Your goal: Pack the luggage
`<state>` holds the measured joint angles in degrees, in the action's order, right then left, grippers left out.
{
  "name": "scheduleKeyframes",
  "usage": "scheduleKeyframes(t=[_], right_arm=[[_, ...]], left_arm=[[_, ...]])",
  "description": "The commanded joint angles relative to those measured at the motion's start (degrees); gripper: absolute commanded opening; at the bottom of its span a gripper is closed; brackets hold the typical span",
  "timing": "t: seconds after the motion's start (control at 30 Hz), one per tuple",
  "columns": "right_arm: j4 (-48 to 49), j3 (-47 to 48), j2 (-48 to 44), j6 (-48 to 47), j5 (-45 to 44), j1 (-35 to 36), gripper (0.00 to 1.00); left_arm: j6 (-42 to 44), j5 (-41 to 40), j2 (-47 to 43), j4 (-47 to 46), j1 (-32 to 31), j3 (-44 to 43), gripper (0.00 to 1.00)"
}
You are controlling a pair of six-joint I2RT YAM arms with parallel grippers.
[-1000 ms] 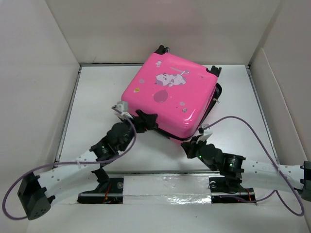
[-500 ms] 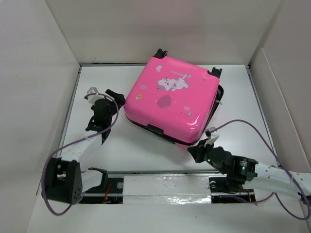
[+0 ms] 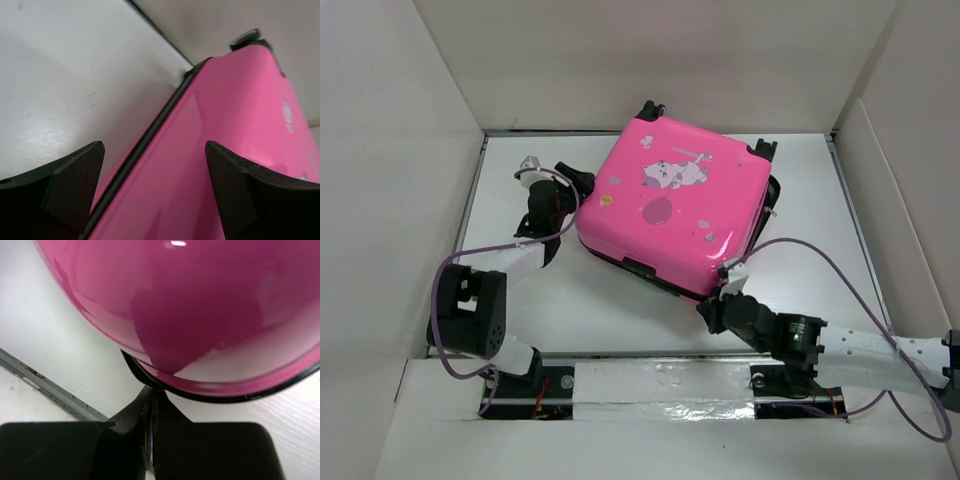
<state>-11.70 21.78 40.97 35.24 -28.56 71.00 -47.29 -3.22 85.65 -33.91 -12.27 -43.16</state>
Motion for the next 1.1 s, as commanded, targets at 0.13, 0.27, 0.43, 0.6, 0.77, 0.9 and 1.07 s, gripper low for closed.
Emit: scheduleKeyframes(t=[0.13,0.27,0.43,0.6,0.77,0.9,1.07], right_arm=[[18.8,9.8,17.4,-5.0,8.4,1.5,0.00],[24.7,15.3,26.5,-7.0,10.4,1.5,0.00],[25.1,23.7,35.0,-8.4,13.3,1.5,0.00],[29.5,24.2,35.6,-8.3,13.7,1.5,0.00],[30.7,30.9,44.4,-9.6,16.3,2.0,0.00],[38.2,33.5,51.2,-12.4,13.5,2.0,0.00],[36.0,35.6,48.5,-14.3,13.9,2.0,0.00]], left_arm=[[-2.6,9.6,-0.5,-9.2,-7.5,6.1,0.79],[-3.4,10.1,-2.8,-10.6,-9.6,8.8,0.79],[-4.0,12.1,-4.8,-11.5,-10.7,10.5,0.78],[-2.6,11.0,-6.5,-10.0,-10.7,11.3,0.78],[-3.5,12.4,-5.8,-11.5,-11.8,11.3,0.78],[-1.5,9.7,-8.3,-8.6,-12.4,10.7,0.77],[3.2,9.8,-12.3,-2.3,-12.4,7.1,0.78]])
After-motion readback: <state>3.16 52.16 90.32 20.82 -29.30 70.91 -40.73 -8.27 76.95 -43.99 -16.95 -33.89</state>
